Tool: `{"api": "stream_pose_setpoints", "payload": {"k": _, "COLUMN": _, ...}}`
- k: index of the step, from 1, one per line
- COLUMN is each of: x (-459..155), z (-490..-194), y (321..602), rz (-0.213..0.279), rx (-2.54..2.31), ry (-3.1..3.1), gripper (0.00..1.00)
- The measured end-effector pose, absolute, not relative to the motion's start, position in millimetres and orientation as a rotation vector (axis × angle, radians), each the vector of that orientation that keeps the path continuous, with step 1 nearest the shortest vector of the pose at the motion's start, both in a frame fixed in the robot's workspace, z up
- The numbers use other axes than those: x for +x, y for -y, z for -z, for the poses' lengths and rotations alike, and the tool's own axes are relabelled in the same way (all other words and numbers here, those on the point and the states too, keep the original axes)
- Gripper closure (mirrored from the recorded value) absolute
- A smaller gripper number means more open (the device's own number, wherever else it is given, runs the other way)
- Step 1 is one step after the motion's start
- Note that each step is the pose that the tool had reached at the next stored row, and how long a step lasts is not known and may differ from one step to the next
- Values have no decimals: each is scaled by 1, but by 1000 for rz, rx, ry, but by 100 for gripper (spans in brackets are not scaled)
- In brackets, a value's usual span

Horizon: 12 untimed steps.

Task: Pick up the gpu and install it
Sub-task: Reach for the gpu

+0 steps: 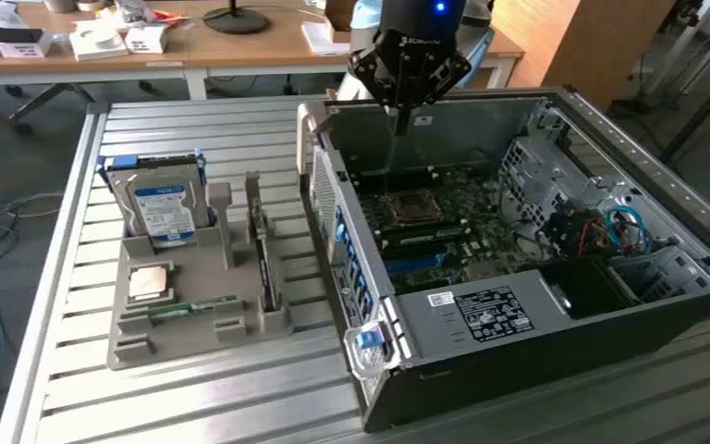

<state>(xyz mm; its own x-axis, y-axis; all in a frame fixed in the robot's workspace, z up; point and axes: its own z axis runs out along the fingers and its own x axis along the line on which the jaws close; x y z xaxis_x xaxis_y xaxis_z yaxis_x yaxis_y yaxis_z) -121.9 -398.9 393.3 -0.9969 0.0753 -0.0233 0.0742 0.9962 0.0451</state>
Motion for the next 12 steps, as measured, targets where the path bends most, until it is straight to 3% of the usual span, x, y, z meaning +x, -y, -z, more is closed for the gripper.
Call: {"api": "stream_pose_setpoints", "payload": {"k": 12, "x": -125, "z": -393, "y": 399, "rz": -69, "rx": 117, "ry": -3114, "gripper": 89}}
